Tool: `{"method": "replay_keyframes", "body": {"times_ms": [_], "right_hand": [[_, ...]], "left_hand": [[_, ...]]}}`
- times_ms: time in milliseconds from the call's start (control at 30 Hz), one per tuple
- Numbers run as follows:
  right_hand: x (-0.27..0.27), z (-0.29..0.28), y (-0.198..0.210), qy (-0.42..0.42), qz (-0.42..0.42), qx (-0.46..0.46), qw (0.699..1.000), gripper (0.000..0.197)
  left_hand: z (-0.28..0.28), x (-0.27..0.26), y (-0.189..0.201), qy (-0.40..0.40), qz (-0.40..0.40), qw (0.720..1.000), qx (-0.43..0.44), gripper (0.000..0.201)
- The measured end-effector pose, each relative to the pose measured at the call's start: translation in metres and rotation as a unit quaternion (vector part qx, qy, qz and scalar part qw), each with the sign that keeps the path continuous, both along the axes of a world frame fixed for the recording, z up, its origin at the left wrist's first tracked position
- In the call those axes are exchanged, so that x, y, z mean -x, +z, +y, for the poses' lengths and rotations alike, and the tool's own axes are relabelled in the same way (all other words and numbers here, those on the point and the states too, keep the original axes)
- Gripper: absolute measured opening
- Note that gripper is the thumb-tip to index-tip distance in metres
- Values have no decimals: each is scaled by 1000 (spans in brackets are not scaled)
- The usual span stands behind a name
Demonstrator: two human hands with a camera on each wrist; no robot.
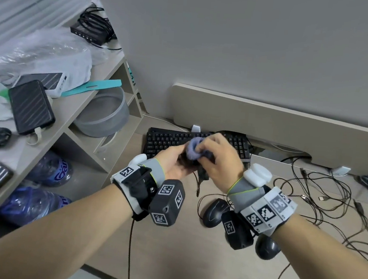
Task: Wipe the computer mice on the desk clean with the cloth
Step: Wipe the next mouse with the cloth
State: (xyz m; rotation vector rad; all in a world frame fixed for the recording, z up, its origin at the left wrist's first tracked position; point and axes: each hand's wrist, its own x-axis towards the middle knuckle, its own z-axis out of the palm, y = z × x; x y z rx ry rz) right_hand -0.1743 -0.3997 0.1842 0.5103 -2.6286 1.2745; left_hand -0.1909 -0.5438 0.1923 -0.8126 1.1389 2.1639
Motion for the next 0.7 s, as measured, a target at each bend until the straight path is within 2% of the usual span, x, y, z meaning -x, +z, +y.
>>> {"method": "replay_keyframes", "body": {"times_ms": [100,233,333,400,500,600,700], "right_hand": [[-11,-3,-7,50,-6,-34,998,20],[2,14,-14,-23,-4,-20,1000,19],[-10,2,-7,16,7,-55,998,18],[-16,-1,-7,51,2,-63,997,20],[-5,14,-15,6,-6,-22,1000,22],[5,24,-16,-44,-8,-36,998,24],[12,19,-8,-33,-13,-17,999,28]], "left_hand": [[1,5,2,-19,-11,999,28,24],[0,6,-2,24,-14,999,27,36],[2,5,-1,8,-1,999,32,43],[5,2,1,4,2,999,49,41],[2,-4,-3,32,19,998,55,34],[4,-13,-2,-11,47,997,58,25],[11,-20,-2,-47,82,992,82,28]]}}
